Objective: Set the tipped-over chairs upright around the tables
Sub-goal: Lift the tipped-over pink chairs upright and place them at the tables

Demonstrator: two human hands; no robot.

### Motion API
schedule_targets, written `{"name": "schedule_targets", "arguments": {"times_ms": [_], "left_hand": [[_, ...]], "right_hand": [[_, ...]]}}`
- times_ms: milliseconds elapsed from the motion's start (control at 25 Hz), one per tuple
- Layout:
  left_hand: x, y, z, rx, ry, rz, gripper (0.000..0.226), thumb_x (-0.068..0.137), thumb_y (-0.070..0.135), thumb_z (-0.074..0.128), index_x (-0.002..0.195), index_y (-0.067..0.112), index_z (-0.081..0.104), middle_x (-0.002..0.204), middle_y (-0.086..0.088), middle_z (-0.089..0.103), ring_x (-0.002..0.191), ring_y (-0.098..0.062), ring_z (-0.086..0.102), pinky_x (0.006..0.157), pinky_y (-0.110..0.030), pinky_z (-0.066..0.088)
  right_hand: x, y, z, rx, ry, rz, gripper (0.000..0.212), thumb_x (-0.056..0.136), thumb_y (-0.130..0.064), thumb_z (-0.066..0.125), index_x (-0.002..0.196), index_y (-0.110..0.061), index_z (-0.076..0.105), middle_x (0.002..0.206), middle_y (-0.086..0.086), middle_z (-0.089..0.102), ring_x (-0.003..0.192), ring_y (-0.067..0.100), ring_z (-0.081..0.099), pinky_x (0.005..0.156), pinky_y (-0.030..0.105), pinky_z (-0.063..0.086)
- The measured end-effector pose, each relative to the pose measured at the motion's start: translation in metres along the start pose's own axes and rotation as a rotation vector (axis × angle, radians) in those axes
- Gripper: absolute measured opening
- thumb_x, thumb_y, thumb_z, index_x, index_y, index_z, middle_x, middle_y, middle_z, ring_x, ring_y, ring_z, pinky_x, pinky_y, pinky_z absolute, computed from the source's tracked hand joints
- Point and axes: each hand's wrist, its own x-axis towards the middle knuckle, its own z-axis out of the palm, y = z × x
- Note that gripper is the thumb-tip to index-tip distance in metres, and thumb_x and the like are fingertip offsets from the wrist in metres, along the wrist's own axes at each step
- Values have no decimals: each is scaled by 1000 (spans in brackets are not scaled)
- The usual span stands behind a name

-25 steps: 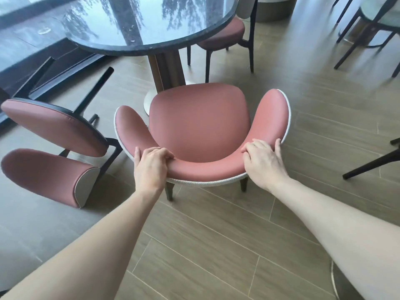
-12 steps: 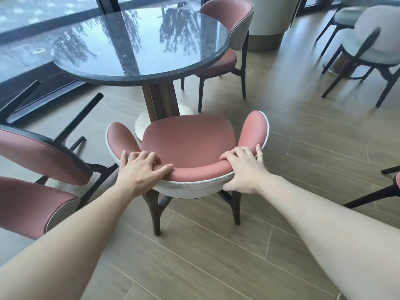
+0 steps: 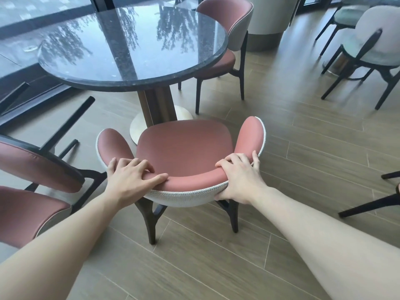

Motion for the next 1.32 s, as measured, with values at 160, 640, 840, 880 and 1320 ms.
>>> {"name": "schedule_targets", "arguments": {"times_ms": [160,640,840,880,1320], "left_hand": [[1,-3,0,4,-19,27,75,57,99,18,92,44,54,102,19,51,129,-21,40,116,-47,4],[7,-18,-6,241,-50,543,83,49,91,55,109,33,57,99,17,64,99,-17,62,106,-39,33],[18,-13,-7,236,-62,569,73,59,87,50,113,38,61,99,18,72,92,-15,68,91,-34,47],[18,-11,-9,257,-94,556,74,60,87,48,113,37,61,99,16,72,93,-16,68,90,-34,48],[2,1,-9,228,-81,475,69,53,86,50,97,34,65,75,12,68,77,-17,65,64,-28,36]], "right_hand": [[2,-4,-6,-29,-71,25,96,54,-66,77,139,-35,44,137,-5,42,140,18,24,115,62,-8],[11,-4,-11,-254,-108,-167,65,72,-40,70,131,-22,47,128,-4,52,128,20,45,121,44,8],[22,12,-8,-174,-113,-267,63,70,-43,67,130,-33,49,121,-13,57,120,16,49,114,35,19],[23,12,-8,-173,-112,-273,61,71,-43,67,129,-34,49,119,-13,57,118,16,50,112,35,20],[14,5,-16,-198,-172,-243,55,74,-36,68,126,-33,50,114,-8,58,113,22,50,107,38,27]]}}
